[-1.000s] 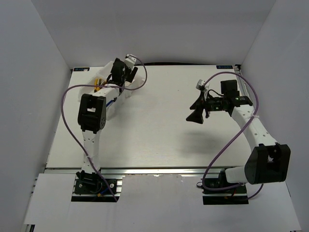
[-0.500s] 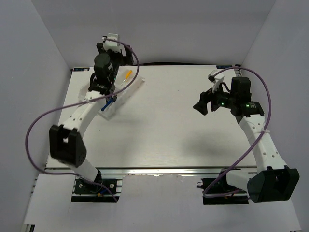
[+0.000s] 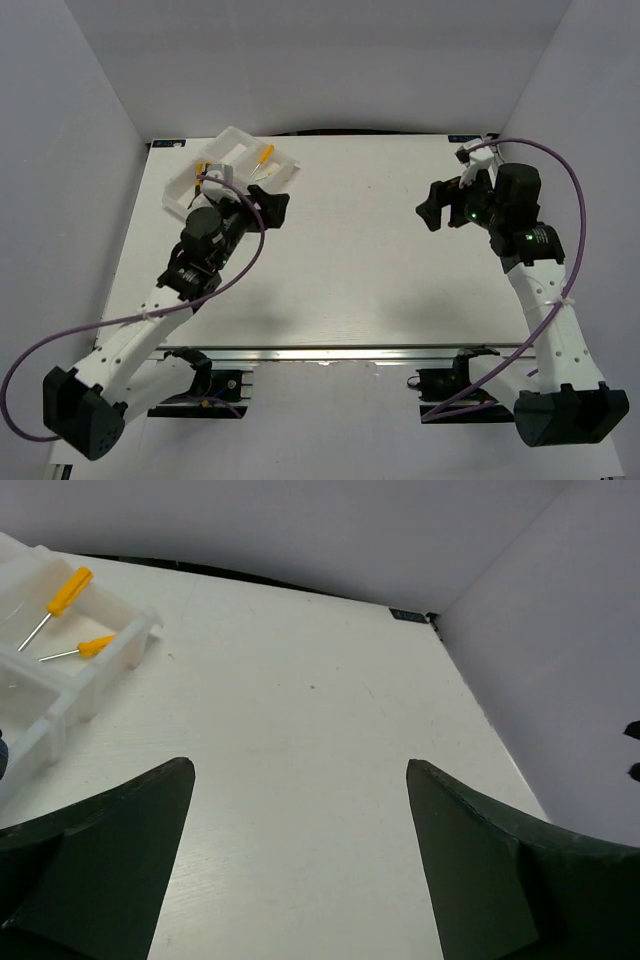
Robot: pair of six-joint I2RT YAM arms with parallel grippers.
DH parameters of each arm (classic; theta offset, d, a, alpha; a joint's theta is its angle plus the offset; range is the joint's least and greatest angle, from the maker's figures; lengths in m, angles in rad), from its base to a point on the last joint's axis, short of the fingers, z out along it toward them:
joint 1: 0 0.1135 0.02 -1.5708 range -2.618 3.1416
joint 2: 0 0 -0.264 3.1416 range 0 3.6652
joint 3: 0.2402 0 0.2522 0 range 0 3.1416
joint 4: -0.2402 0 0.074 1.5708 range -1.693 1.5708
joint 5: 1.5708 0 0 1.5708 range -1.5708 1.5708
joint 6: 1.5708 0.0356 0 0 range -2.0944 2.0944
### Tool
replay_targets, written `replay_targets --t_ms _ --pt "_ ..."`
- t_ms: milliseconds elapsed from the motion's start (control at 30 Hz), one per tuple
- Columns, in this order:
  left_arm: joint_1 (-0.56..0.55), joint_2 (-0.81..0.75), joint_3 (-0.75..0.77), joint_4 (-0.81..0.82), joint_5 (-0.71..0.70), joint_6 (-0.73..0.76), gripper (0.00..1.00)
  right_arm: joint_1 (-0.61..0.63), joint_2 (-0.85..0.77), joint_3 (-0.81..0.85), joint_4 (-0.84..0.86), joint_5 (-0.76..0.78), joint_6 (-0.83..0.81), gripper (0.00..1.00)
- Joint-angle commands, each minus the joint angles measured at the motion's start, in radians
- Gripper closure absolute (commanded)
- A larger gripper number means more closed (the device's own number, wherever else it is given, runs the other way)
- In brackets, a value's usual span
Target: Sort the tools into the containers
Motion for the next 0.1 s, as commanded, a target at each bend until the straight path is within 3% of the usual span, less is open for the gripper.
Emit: replay_targets --t_ms 0,67 --pt "0.003 -0.090 -0.034 -0.051 -0.022 -0.059 0.02 -0.004 -0.017 0.006 0.014 0.058 0.012 0.11" --pt "0.003 -0.109 -0.065 -0.045 -0.020 -0.074 0.02 -0.003 -0.035 -0.024 0.020 0.051 0.017 0.11"
